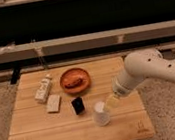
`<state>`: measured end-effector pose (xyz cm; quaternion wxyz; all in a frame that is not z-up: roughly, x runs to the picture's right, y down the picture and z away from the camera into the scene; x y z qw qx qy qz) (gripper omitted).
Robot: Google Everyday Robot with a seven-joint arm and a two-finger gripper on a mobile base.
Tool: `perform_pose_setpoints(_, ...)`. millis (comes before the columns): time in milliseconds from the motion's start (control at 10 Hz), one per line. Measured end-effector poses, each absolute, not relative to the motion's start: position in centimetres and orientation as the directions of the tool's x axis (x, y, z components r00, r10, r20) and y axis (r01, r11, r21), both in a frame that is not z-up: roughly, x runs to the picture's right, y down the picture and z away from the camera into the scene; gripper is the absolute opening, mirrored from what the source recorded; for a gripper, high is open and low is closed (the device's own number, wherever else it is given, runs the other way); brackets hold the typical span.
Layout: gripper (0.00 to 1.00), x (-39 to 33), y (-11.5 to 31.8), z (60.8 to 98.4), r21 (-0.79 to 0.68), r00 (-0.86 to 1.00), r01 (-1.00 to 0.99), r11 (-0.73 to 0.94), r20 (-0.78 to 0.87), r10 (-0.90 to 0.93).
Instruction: Place the ceramic cup over the eraser
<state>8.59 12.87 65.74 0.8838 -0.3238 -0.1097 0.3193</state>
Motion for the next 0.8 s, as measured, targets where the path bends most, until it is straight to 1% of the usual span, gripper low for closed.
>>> perform_pose_setpoints(300,0.8,7.6,13.5,67.0,-0.645,0.795,-0.467,0.605,-0.006,0.607)
perform_pose_setpoints(600,0.8,5.4,16.3,71.5,-0.656,0.824,-0.431,0.62,-0.006,0.566)
perform_pose_setpoints(800,0.8,3.9,17.6,73.7,-0.666,0.847,-0.405,0.627,-0.015,0.531)
